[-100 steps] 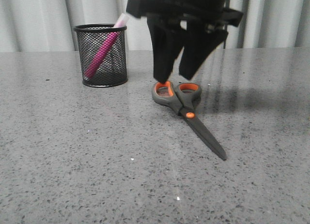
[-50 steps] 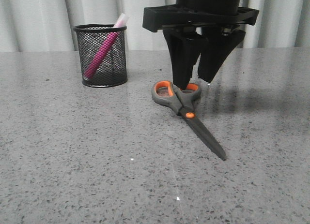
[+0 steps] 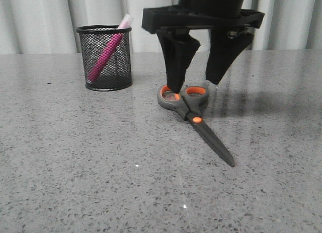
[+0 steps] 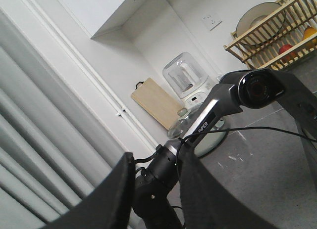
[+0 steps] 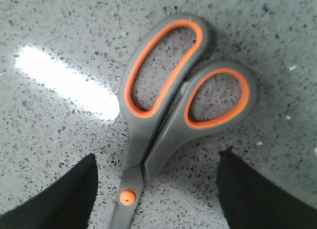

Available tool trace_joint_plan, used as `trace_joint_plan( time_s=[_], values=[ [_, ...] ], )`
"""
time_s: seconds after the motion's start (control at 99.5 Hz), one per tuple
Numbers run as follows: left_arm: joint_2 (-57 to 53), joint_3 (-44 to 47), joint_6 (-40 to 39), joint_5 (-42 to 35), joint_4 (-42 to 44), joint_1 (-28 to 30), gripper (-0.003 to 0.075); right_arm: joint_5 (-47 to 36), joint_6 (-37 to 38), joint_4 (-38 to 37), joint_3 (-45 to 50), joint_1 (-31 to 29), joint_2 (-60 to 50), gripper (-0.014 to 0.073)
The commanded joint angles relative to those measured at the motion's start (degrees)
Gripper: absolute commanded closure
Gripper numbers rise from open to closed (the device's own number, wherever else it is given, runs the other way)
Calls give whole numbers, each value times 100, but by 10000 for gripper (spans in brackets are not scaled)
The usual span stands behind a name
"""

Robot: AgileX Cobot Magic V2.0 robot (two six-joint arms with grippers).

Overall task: Put pen and scissors into bin
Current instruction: 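Lower the right gripper onto the scissors' orange handles, then close the right gripper on the scissors handles and lift them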

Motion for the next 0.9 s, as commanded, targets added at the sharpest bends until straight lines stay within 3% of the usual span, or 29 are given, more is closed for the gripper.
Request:
trace_joint_plan(
  time_s=[0.0,0.563,0.653,0.814,0.894],
  values=[
    [88,-98,-79,-315,-286,-61,523,69,145,15,-183,-34,-119,130],
    [67,-98,-88,-265,-286,-97,523,49,344,193,-183,-34,388,152],
    [67,-98,-88,-265,-286,-97,523,73,353,193,-172,-34,410,277],
    [67,-98,-88,-265,-270,-97,523,158,343,193,-172,-34,410,662],
    [67,-98,-88,-290,-212,-97,523,158,298,193,-172,-34,410,654]
  ],
)
